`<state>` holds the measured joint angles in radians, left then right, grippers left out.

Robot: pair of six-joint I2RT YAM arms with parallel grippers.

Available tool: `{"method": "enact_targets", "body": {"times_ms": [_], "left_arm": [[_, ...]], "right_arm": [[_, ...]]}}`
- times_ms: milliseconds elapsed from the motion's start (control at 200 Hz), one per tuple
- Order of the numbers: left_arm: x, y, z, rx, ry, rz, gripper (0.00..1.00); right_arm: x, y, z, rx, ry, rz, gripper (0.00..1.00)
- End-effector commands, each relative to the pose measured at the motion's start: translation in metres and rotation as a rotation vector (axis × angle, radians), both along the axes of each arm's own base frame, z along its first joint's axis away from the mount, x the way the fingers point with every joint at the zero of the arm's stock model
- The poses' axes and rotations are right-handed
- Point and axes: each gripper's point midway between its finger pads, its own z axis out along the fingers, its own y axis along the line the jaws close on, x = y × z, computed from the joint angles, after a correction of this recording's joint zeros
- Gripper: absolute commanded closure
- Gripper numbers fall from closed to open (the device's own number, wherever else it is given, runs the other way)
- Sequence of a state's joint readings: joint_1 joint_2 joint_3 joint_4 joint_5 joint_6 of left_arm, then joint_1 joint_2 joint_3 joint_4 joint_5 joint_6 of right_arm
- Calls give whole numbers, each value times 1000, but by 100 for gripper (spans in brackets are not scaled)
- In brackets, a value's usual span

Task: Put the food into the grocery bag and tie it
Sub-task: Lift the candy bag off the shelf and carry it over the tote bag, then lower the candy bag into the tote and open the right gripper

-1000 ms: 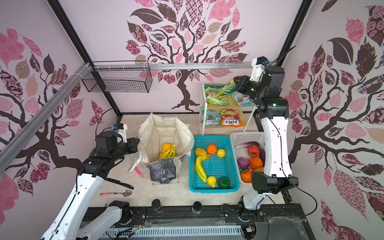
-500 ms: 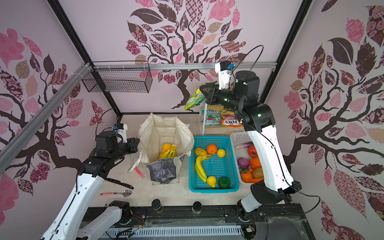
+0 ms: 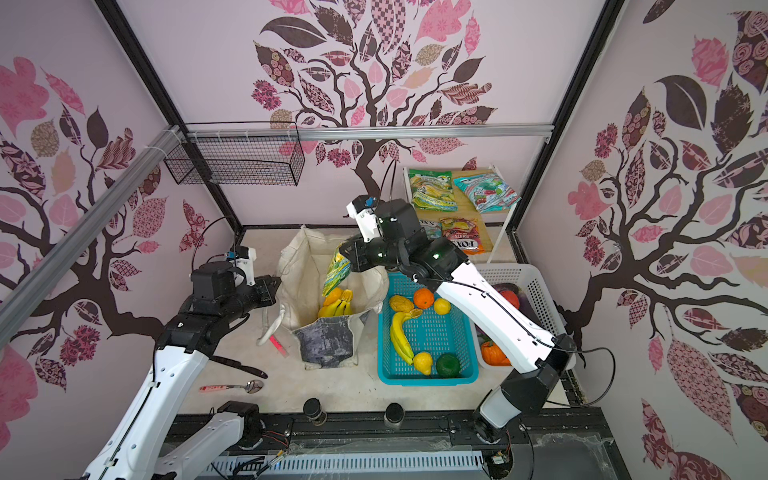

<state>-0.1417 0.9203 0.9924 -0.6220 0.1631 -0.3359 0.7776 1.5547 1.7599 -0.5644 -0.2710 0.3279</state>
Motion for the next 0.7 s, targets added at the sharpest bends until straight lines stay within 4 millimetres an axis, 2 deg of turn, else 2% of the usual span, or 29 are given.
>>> {"method": "enact_targets", "body": {"times_ms": [0, 100, 370, 695], "left_arm": [[-1, -2, -8, 3, 9, -19, 100], [-1, -2, -8, 3, 9, -21, 100], [-1, -3, -9, 1, 12, -24, 100], [-1, -4, -8, -4, 12, -30, 100]], "right_arm": [[-2, 11, 10, 75, -29, -3, 100], [-3, 25, -20, 71, 14, 17, 100], [20, 60, -93, -4, 94, 27, 100], [40, 105, -133, -29, 118, 83, 100]]}}
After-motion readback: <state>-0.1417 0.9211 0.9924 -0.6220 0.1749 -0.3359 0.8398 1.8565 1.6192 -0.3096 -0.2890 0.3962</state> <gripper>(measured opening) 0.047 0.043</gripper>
